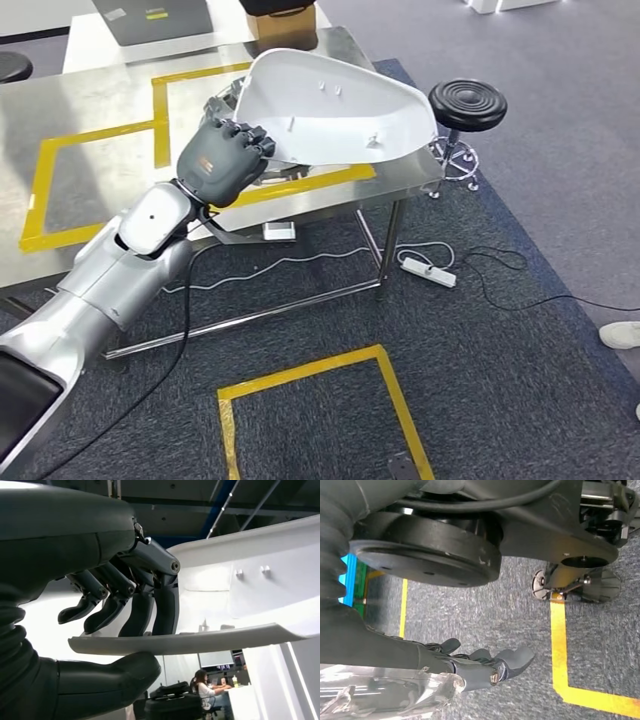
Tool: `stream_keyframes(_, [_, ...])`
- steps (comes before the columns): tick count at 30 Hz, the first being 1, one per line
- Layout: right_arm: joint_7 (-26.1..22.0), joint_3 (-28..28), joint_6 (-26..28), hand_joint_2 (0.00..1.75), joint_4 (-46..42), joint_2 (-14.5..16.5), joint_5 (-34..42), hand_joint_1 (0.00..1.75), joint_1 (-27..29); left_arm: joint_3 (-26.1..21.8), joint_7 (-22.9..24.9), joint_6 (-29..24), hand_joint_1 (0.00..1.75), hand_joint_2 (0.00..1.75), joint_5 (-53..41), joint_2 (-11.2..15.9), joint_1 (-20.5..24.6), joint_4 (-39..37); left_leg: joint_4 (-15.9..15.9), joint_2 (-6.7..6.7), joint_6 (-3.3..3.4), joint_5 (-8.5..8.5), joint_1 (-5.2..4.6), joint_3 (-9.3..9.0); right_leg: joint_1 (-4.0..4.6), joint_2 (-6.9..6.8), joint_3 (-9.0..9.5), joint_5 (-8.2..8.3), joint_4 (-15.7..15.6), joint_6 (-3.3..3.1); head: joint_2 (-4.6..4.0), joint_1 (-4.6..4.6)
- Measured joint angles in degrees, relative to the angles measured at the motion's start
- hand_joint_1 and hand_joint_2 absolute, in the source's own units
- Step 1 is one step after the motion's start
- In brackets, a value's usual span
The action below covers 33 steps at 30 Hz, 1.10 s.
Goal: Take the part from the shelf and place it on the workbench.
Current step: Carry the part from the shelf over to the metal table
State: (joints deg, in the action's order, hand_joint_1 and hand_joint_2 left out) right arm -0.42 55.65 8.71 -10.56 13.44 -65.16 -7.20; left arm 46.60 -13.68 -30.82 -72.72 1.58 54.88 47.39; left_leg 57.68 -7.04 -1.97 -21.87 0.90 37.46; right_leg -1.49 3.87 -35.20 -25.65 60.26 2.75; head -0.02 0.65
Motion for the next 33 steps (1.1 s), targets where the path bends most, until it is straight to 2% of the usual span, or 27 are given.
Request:
stream_keyframes(2, [0.0,0.0,0.0,1.75,0.0,0.0,-0.1,0.00,-0.1,0.0,0.0,0.0,1.75,1.75,0.0,0.2,0.1,0.0,1.8,2.38,-0.45,-1.24,-0.25,0.97,-0.01,-1.19,0.16,0.10,-0.1,-0.91,0.00,0.39])
stream_keyframes(4, [0.0,0.0,0.0,1.75,0.0,0.0,-0.1,0.00,-0.1,0.0,0.0,0.0,1.75,1.75,0.0,0.1,0.3,0.0,8.1,5.43,-0.75,-4.56,-0.49,3.99,0.10,-2.56,0.26,0.06,-0.2,-1.47,0.00,0.82])
stream_keyframes(5, [0.0,0.0,0.0,1.75,0.0,0.0,-0.1,0.00,0.0,0.0,0.0,0.0,1.75,1.75,0.0,0.0,0.2,0.0,12.1,6.00,-0.83,-6.21,-0.47,5.96,0.17,-3.32,0.27,0.01,-0.2,-1.60,0.00,0.87])
stream_keyframes(6, [0.0,0.0,0.0,1.75,0.0,0.0,-0.1,0.00,0.1,0.0,0.0,0.0,1.75,1.75,0.0,0.0,0.1,0.0,15.1,6.21,-0.83,-7.11,-0.46,7.43,0.23,-4.06,0.28,-0.03,-0.2,-1.67,0.00,0.86])
stream_keyframes(7, [0.0,0.0,0.0,1.75,0.0,0.0,-0.1,0.00,0.1,0.0,0.0,0.0,1.75,1.75,0.0,0.0,0.1,0.0,16.4,6.28,-0.76,-7.00,-0.45,8.07,0.28,-4.78,0.30,-0.07,-0.2,-1.72,0.00,0.88])
stream_keyframes(8, [0.0,0.0,0.0,1.75,0.0,0.0,-0.1,0.00,0.1,0.0,0.0,0.0,1.75,1.75,0.0,0.0,0.0,0.0,15.4,6.37,-0.60,-5.87,-0.48,7.58,0.34,-5.47,0.36,-0.11,-0.2,-1.73,0.00,0.87])
stream_keyframes(9, [0.0,0.0,0.0,1.75,0.0,0.0,-0.1,0.00,0.1,0.0,0.0,0.0,1.75,1.75,0.0,0.0,0.0,0.0,12.5,6.84,-0.31,-4.07,-0.60,6.02,0.41,-6.12,0.46,-0.17,-0.2,-1.70,0.00,0.87])
stream_keyframes(11, [0.0,0.0,0.0,1.75,0.0,0.0,-0.1,0.00,0.0,0.0,0.0,0.0,1.75,1.75,0.0,-0.1,0.3,0.0,5.0,9.45,0.46,-1.06,-1.19,1.83,0.78,-7.28,0.65,-0.44,-0.1,-1.44,0.00,0.93])
stream_keyframes(12, [0.0,0.0,0.0,1.75,0.0,0.0,-0.1,0.00,0.0,0.0,0.0,0.0,1.75,1.75,0.0,-0.1,0.5,0.0,2.3,10.58,0.78,-0.51,-1.48,0.42,1.03,-7.87,0.69,-0.58,-0.1,-1.23,0.00,0.92])
stream_keyframes(13, [0.0,0.0,0.0,1.75,0.0,0.0,0.0,0.00,0.1,0.0,0.0,0.0,1.75,1.75,0.0,-0.2,0.6,0.0,0.9,11.12,0.99,-0.51,-1.68,-0.23,1.27,-8.49,0.73,-0.71,-0.1,-0.97,0.00,0.89])
stream_keyframes(15, [-0.1,0.0,0.0,1.75,0.0,0.0,0.1,0.00,0.1,0.0,0.0,0.1,1.75,1.75,0.0,-0.2,0.6,0.1,0.3,10.02,1.35,-0.66,-1.60,-0.21,1.43,-9.63,0.91,-0.95,-0.3,-0.42,0.00,0.79])
stream_keyframes(16, [-0.1,0.0,0.1,1.75,0.0,0.0,0.1,0.00,0.0,0.0,0.0,0.1,1.75,1.75,0.0,-0.1,0.5,0.1,0.2,9.42,1.57,-0.59,-1.44,-0.20,1.36,-9.19,0.90,-1.32,0.0,-0.09,0.00,0.75])
stream_keyframes(17, [-0.2,0.0,0.2,1.75,0.0,0.0,0.2,0.00,0.0,0.0,0.0,0.1,1.75,1.75,0.0,0.0,0.5,0.1,0.1,8.94,1.85,-0.50,-1.25,-0.25,1.27,-8.12,0.50,-2.13,1.1,0.19,0.00,0.65])
stream_keyframes(19, [-0.3,0.0,0.3,1.75,0.0,0.0,0.3,0.00,0.1,0.0,0.0,0.2,1.75,1.75,0.0,-0.1,0.5,0.1,0.0,8.08,2.23,-0.45,-0.98,-0.30,1.15,-5.24,-2.13,-5.14,6.8,0.55,0.00,0.35])
stream_keyframes(20, [-0.4,0.0,0.4,1.75,0.0,0.0,0.4,0.00,0.1,0.1,0.0,0.2,1.75,1.75,0.0,-0.2,0.3,0.1,0.0,7.66,2.35,-0.47,-0.97,-0.31,1.16,-4.50,-4.03,-6.76,10.6,0.61,0.00,0.23])
stream_keyframes(21, [-0.5,0.0,0.5,1.75,0.0,0.0,0.4,0.00,0.1,0.1,0.0,0.3,1.75,1.75,0.0,-0.2,0.2,0.1,0.0,7.28,2.39,-0.49,-0.98,-0.33,1.18,-4.19,-5.73,-7.71,13.8,0.66,0.00,0.16])
stream_keyframes(22, [-0.6,0.0,0.6,1.75,0.0,0.0,0.5,0.00,0.0,0.1,0.0,0.4,1.75,1.75,0.0,-0.2,0.0,0.1,0.0,6.94,2.41,-0.51,-0.99,-0.37,1.20,-4.09,-6.71,-7.65,15.3,0.70,0.00,0.12])
stream_keyframes(23, [-0.6,0.0,0.8,1.75,0.0,0.0,0.5,0.00,-0.1,0.1,0.0,0.4,1.75,1.75,0.0,-0.2,-0.1,0.1,0.0,6.65,2.40,-0.53,-0.97,-0.44,1.18,-4.08,-6.69,-6.46,14.7,0.70,0.00,0.11])
stream_keyframes(24, [-0.6,0.0,0.9,1.75,0.0,0.0,0.5,0.00,-0.1,0.1,0.0,0.5,1.75,1.75,0.0,-0.1,-0.2,0.1,0.0,6.36,2.34,-0.58,-0.93,-0.55,1.12,-4.08,-5.64,-4.40,11.9,0.67,0.00,0.09])
stream_keyframes(25, [-0.5,0.0,1.0,1.75,0.0,0.0,0.5,0.00,0.0,0.1,0.0,0.5,1.75,1.75,0.0,-0.1,-0.2,0.1,0.1,6.10,2.19,-0.65,-0.87,-0.68,1.03,-4.06,-4.00,-2.19,8.0,0.67,0.00,0.07])
stream_keyframes(27, [-0.5,0.0,1.0,1.75,0.0,0.1,0.5,0.00,0.1,0.1,0.1,0.5,1.75,1.75,0.0,-0.1,-0.1,0.1,0.3,5.73,1.70,-0.72,-0.98,-0.63,0.94,-3.77,-0.99,0.22,1.5,0.47,0.00,0.05])
stream_keyframes(28, [-0.5,0.0,1.1,1.75,0.0,0.1,0.5,0.00,0.1,0.1,0.1,0.6,1.75,1.75,0.1,0.0,0.0,0.1,0.4,5.64,1.60,-0.70,-1.09,-0.49,0.91,-3.59,-0.38,0.45,0.1,0.31,0.00,0.06])
stream_keyframes(32, [-0.5,0.0,1.3,1.75,0.0,0.2,0.4,0.00,0.1,0.1,0.1,0.8,1.75,1.75,0.2,0.2,0.0,0.1,0.2,5.70,2.99,-0.15,-1.28,-0.27,0.97,-3.07,-0.49,0.64,-0.3,-0.27,0.00,0.18])
stream_keyframes(33, [-0.5,0.0,1.3,1.75,0.0,0.2,0.3,0.00,0.1,0.1,0.1,0.8,1.75,1.75,0.2,0.2,0.0,0.1,0.0,5.75,3.01,-0.09,-1.27,-0.34,1.02,-3.00,-0.53,0.66,-0.3,-0.39,0.00,0.17])
